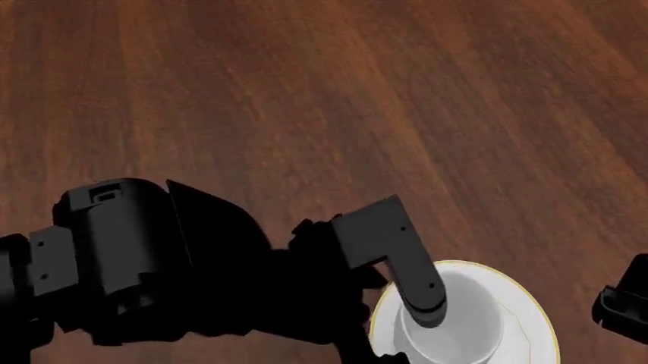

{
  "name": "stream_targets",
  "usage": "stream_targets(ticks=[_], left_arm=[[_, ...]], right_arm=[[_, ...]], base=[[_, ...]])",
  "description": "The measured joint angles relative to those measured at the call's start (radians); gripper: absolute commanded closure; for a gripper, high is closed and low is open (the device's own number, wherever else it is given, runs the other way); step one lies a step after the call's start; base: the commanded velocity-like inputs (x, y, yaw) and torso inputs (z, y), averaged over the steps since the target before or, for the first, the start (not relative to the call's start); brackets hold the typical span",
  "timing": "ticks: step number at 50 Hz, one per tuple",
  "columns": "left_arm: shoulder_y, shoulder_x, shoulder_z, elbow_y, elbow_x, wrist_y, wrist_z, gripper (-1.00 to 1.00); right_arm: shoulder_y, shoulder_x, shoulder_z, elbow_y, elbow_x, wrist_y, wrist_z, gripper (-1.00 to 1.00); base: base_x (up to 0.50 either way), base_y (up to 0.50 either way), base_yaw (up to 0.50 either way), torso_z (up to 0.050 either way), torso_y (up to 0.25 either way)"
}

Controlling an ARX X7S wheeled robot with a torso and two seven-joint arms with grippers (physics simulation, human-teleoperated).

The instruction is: Put the white mug on the plate.

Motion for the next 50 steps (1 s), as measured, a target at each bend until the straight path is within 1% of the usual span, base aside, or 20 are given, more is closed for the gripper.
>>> stream_targets(ticks=[10,22,34,50], left_arm=[[-0.05,-0.069,-0.023,0.142,-0.029,-0.029,-0.061,-1.0],[-0.108,-0.153,-0.054,0.276,-0.061,-0.055,-0.104,-1.0],[-0.133,-0.283,-0.091,0.408,-0.088,-0.054,-0.144,-1.0],[-0.118,-0.448,-0.112,0.519,-0.089,-0.038,-0.199,-1.0]], right_arm=[[0.014,-0.002,-0.013,0.004,-0.035,0.004,-0.024,-1.0],[0.031,-0.001,-0.03,0.009,-0.063,0.011,-0.042,-1.0],[0.042,-0.001,-0.041,0.013,-0.083,0.014,-0.057,-1.0],[0.048,-0.001,-0.05,0.021,-0.098,0.012,-0.067,-1.0]], base=[[0.0,0.0,0.0,0.0,0.0],[0.0,0.0,0.0,0.0,0.0],[0.0,0.0,0.0,0.0,0.0],[0.0,0.0,0.0,0.0,0.0]])
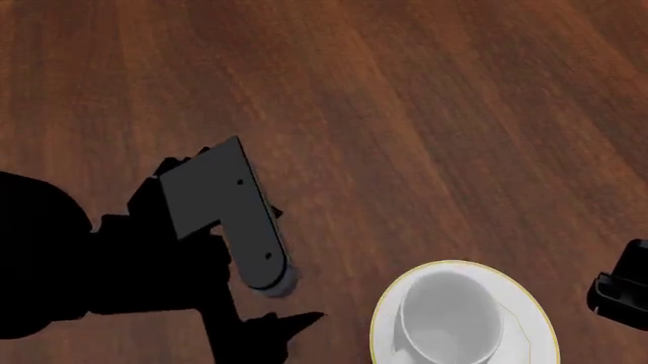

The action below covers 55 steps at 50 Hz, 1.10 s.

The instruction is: Put the white mug on the plate.

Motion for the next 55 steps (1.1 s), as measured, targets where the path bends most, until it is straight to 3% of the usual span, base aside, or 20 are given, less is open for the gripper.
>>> stream_targets(ticks=[27,43,55], left_arm=[[0.063,-0.325,-0.083,0.166,-0.081,0.084,-0.164,-1.0],[0.172,-0.552,-0.13,0.287,-0.13,0.228,-0.332,-1.0],[0.272,-0.673,-0.134,0.332,-0.111,0.359,-0.458,-1.0]], right_arm=[[-0.01,-0.002,0.01,-0.003,-0.018,-0.005,-0.017,-1.0],[0.007,0.01,-0.016,-0.012,-0.062,0.022,-0.04,-1.0],[0.028,0.022,-0.051,-0.021,-0.133,0.05,-0.085,-1.0]], base=[[0.0,0.0,0.0,0.0,0.0],[0.0,0.0,0.0,0.0,0.0],[0.0,0.0,0.0,0.0,0.0]])
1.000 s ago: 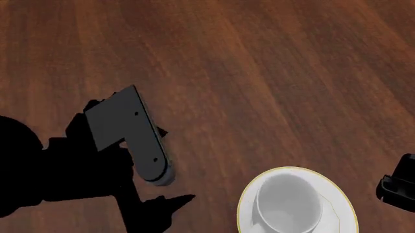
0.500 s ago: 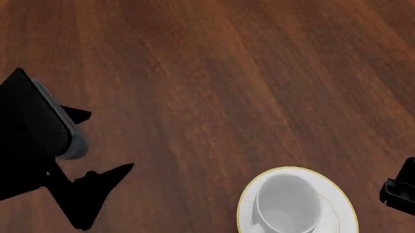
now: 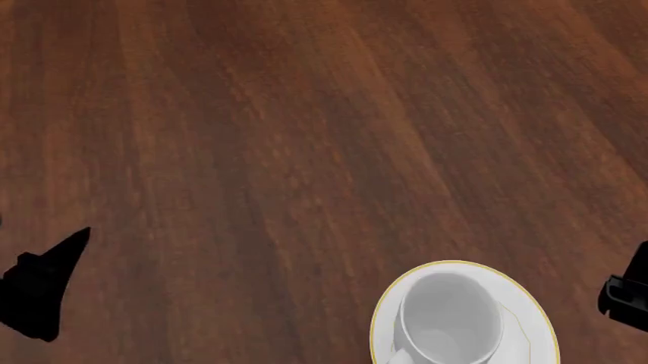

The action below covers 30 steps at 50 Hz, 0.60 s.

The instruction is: Put the white mug on the plate.

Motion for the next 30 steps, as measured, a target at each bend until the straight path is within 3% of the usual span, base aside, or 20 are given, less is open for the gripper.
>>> stream_targets(ticks=[30], left_arm=[[0.282,-0.217,0.082,0.08,0.102,0.4,-0.135,-1.0]], right_arm=[[0.029,-0.029,-0.021,-0.002,-0.196,-0.009,-0.158,-1.0]], base=[[0.0,0.0,0.0,0.0,0.0]])
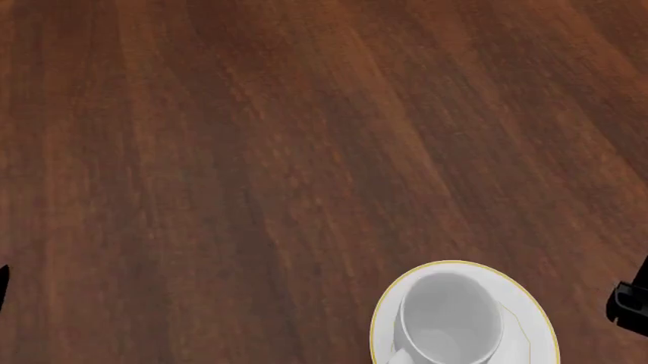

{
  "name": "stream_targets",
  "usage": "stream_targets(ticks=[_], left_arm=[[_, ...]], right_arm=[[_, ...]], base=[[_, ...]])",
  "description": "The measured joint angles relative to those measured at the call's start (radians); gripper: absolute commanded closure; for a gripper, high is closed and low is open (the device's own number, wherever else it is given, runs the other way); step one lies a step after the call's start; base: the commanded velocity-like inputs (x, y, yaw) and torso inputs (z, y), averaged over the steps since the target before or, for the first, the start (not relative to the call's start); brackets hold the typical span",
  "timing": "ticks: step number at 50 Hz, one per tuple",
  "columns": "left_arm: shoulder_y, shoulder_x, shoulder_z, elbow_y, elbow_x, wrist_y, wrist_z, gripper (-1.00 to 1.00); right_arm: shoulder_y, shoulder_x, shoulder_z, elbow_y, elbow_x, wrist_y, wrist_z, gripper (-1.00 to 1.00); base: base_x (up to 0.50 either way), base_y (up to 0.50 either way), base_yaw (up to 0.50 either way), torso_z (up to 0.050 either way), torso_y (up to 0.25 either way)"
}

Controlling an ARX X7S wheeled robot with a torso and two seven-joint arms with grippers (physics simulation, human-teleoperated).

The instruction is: Put the white mug on the plate.

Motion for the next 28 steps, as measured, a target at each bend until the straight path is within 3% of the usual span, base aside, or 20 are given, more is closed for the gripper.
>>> stream_targets(ticks=[14,28], left_arm=[[0.081,-0.058,0.039,0.021,0.046,0.127,-0.034,-1.0],[0.098,-0.109,0.044,0.073,0.065,0.156,-0.059,-1.0]], right_arm=[[0.005,-0.018,0.009,-0.003,-0.109,-0.018,-0.1,-1.0],[0.027,-0.036,0.052,-0.007,-0.428,-0.079,-0.416,-1.0]], base=[[0.0,0.0,0.0,0.0,0.0],[0.0,0.0,0.0,0.0,0.0]])
